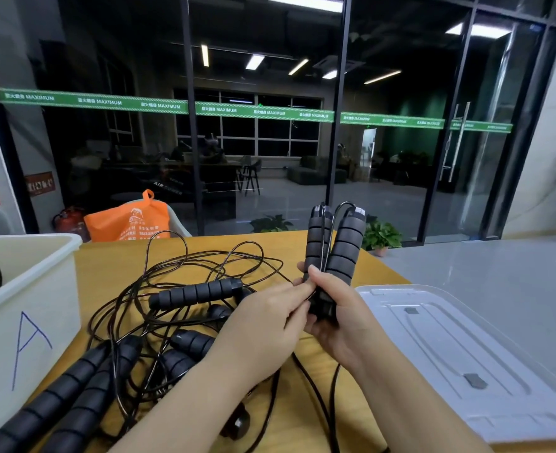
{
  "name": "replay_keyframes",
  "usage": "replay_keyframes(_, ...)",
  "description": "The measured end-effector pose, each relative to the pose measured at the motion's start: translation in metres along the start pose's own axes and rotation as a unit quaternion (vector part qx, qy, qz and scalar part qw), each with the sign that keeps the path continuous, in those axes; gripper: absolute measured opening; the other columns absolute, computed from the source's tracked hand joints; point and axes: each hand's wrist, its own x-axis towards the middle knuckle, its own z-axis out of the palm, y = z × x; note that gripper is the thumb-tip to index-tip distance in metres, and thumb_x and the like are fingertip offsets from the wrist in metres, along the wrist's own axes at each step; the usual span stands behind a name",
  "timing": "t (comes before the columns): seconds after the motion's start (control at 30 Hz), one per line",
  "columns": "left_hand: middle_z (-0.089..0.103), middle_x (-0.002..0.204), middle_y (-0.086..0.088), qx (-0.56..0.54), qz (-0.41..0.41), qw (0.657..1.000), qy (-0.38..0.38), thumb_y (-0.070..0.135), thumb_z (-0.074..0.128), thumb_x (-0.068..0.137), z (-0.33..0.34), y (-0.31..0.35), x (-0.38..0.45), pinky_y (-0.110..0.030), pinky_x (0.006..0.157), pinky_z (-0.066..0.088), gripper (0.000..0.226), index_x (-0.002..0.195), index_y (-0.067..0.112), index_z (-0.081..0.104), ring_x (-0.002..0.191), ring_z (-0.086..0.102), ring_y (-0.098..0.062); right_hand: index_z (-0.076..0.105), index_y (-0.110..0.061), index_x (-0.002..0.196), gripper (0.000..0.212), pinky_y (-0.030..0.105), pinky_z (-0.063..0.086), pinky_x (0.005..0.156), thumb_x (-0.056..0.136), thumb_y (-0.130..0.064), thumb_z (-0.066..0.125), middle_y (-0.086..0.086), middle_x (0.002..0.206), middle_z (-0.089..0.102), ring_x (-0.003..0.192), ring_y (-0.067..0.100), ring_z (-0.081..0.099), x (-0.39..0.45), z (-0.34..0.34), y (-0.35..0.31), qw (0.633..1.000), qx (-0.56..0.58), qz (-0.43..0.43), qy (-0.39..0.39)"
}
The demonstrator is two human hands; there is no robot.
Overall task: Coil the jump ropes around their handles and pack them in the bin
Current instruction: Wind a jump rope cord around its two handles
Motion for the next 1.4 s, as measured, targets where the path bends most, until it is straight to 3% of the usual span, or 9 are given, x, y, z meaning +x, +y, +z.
replay_keyframes(0.1, 0.069, 0.096, 0.015, -0.056, -0.040, 0.998, -0.012, 0.032, 0.055, 0.093, -0.009, -0.004, -0.001, -0.021, 0.080, 0.050, 0.030, 0.123, 0.033, 0.058, 0.091, 0.061, -0.001, 0.072, -0.008, 0.071, 0.016, 0.023, 0.048, 0.043, 0.076, -0.020, 0.063, 0.008, 0.070, 0.064, 0.055, 0.015, 0.062, -0.002, -0.001, -0.004, 1.000, -0.001, 0.009, -0.018)
replay_keyframes(0.27, 0.062, 0.069, 0.007, -0.057, -0.163, 0.975, -0.137, 0.046, 0.065, 0.081, -0.032, -0.016, 0.010, -0.014, 0.056, 0.038, 0.015, 0.079, 0.032, 0.059, 0.065, 0.055, 0.001, 0.072, -0.005, 0.087, 0.023, 0.020, 0.041, 0.043, 0.074, -0.022, 0.063, 0.007, 0.081, 0.067, 0.056, 0.011, 0.060, -0.007, -0.007, -0.010, 0.988, -0.127, 0.004, -0.088)
replay_keyframes(0.4, 0.054, 0.079, 0.008, 0.086, -0.161, 0.940, -0.290, 0.048, 0.060, 0.084, -0.050, -0.017, 0.022, -0.018, 0.069, 0.039, 0.034, 0.091, 0.016, 0.069, 0.082, 0.053, -0.013, 0.063, -0.008, 0.097, 0.026, 0.013, 0.039, 0.040, 0.074, -0.020, 0.058, -0.002, 0.067, 0.066, 0.049, 0.004, 0.059, -0.017, -0.003, -0.014, 0.962, -0.230, 0.006, -0.145)
replay_keyframes(0.6, 0.049, 0.084, 0.007, 0.140, -0.160, 0.946, -0.245, 0.053, 0.062, 0.079, -0.079, -0.039, 0.020, -0.032, 0.083, 0.044, 0.030, 0.066, 0.032, 0.047, 0.088, 0.047, -0.013, 0.055, 0.011, 0.105, 0.050, 0.021, 0.039, 0.049, 0.069, -0.022, 0.068, 0.011, 0.073, 0.056, 0.063, 0.024, 0.047, -0.015, -0.004, -0.026, 0.922, -0.335, 0.001, -0.192)
replay_keyframes(0.7, 0.055, 0.083, 0.007, 0.089, -0.177, 0.966, -0.166, 0.046, 0.065, 0.080, -0.089, -0.051, 0.014, -0.033, 0.080, 0.043, 0.019, 0.065, 0.041, 0.055, 0.088, 0.049, -0.014, 0.056, -0.003, 0.076, 0.012, 0.025, 0.040, 0.054, 0.072, -0.007, 0.066, 0.002, 0.062, 0.055, 0.058, 0.018, 0.049, -0.014, -0.006, -0.034, 0.847, -0.502, -0.017, -0.175)
replay_keyframes(0.77, 0.058, 0.084, 0.008, 0.086, -0.173, 0.971, -0.143, 0.036, 0.063, 0.085, -0.092, -0.055, 0.013, -0.033, 0.081, 0.042, 0.023, 0.065, 0.044, 0.053, 0.089, 0.049, -0.011, 0.051, -0.018, 0.067, 0.023, 0.017, 0.041, 0.053, 0.075, -0.003, 0.067, -0.011, 0.055, 0.054, 0.053, 0.004, 0.049, -0.015, -0.003, -0.040, 0.759, -0.629, -0.050, -0.162)
replay_keyframes(0.97, 0.062, 0.083, 0.013, 0.118, -0.164, 0.974, -0.105, 0.042, 0.064, 0.085, -0.099, -0.053, 0.016, -0.034, 0.078, 0.048, 0.013, 0.073, 0.040, 0.061, 0.084, 0.054, -0.006, 0.052, -0.030, 0.116, 0.041, 0.030, 0.050, 0.080, 0.080, -0.025, 0.070, -0.012, 0.108, 0.054, 0.094, 0.013, 0.055, -0.016, 0.019, -0.042, 0.519, -0.832, -0.134, -0.141)
replay_keyframes(1.13, 0.065, 0.076, 0.013, 0.122, -0.152, 0.978, -0.080, 0.050, 0.064, 0.082, -0.104, -0.044, 0.020, -0.035, 0.073, 0.051, 0.020, 0.079, 0.031, 0.069, 0.076, 0.058, -0.004, 0.029, -0.023, 0.134, 0.058, 0.032, 0.045, 0.071, 0.088, -0.024, 0.063, -0.002, 0.117, 0.051, 0.095, 0.021, 0.051, -0.015, 0.035, -0.036, 0.388, -0.901, -0.172, -0.087)
replay_keyframes(1.4, 0.063, 0.076, 0.013, 0.136, -0.101, 0.985, -0.030, 0.050, 0.054, 0.089, -0.103, -0.008, 0.029, -0.029, 0.068, 0.049, 0.026, 0.086, 0.029, 0.068, 0.075, 0.056, -0.004, 0.037, -0.015, 0.116, 0.036, 0.029, 0.040, 0.063, 0.089, -0.018, 0.062, 0.003, 0.095, 0.043, 0.083, 0.020, 0.044, 0.004, 0.035, -0.031, 0.401, -0.903, -0.131, 0.077)
